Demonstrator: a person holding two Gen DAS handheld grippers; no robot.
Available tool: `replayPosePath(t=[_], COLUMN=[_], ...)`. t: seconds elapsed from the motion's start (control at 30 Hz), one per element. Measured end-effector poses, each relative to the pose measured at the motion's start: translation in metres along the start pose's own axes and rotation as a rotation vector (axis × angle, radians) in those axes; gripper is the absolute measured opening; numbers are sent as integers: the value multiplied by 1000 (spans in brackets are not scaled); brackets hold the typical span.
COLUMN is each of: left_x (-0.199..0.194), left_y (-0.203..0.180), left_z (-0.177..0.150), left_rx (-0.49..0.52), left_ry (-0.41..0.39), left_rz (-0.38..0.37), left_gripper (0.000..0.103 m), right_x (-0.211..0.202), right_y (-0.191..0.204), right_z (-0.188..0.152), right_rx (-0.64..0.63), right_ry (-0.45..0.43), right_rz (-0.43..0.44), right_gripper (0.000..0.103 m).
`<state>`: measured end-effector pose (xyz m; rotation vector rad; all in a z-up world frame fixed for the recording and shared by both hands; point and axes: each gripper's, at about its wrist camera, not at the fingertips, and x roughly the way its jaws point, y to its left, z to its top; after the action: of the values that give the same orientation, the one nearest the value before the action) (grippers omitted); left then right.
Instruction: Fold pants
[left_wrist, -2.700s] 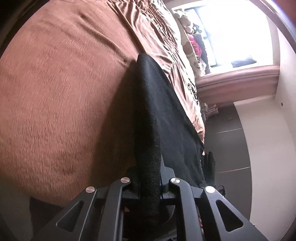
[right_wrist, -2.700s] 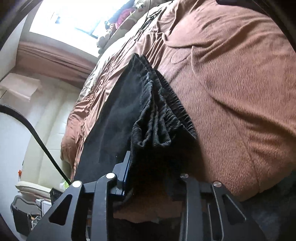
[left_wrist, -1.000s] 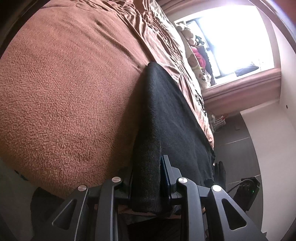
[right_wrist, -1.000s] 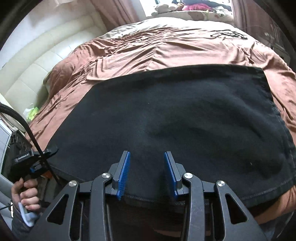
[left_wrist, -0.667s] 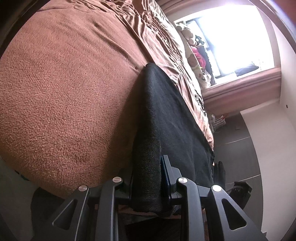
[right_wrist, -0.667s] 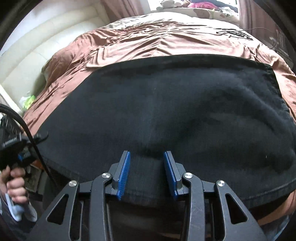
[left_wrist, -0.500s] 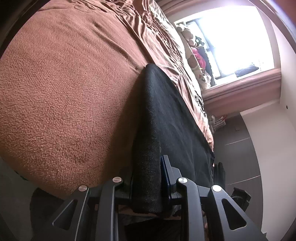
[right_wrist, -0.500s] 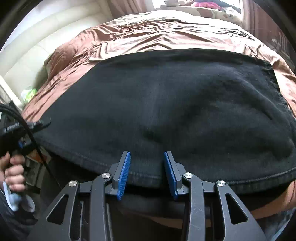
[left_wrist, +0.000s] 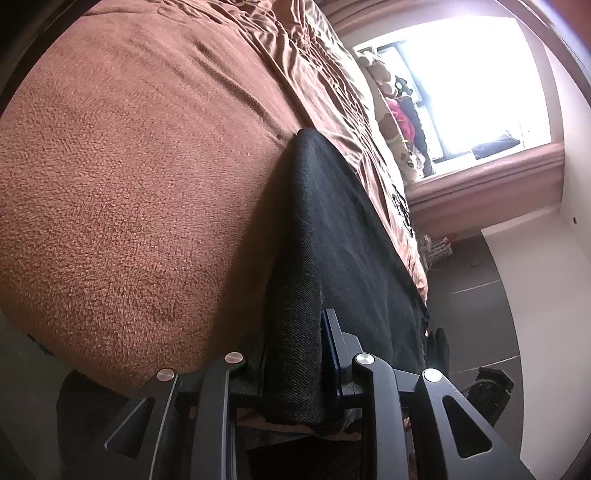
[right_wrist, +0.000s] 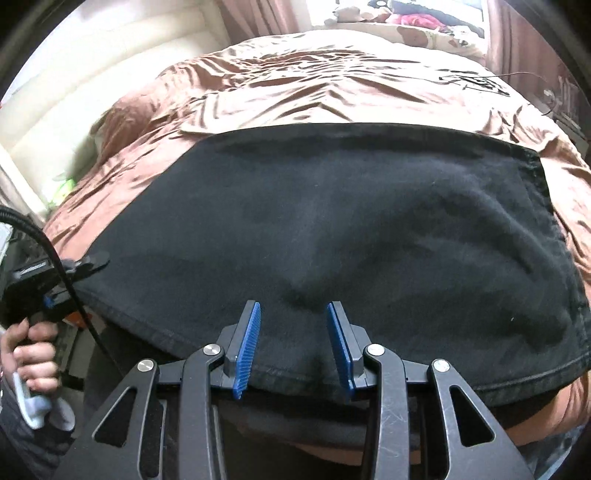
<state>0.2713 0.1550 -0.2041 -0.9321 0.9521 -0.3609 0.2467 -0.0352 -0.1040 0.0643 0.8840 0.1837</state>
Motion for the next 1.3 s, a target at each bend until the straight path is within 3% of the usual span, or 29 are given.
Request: replayPosePath(t=[0.33, 0.9, 1.3], left_x=[-1, -1, 6], left_y=[1, 10, 13], left_z=[-2, -7, 0], left_rx=[-25, -113, -147], left_ry=[-7, -23, -17], left_rz=[9, 1, 2], left_gripper=[26, 26, 26], right_x=[27, 97, 141], right_y=[0, -13, -14], right_z=[23, 103, 156], right_rx=[16, 51, 61], right_ry=[11, 78, 105], right_rz=[-23, -41, -86], right_gripper=[35, 15, 15])
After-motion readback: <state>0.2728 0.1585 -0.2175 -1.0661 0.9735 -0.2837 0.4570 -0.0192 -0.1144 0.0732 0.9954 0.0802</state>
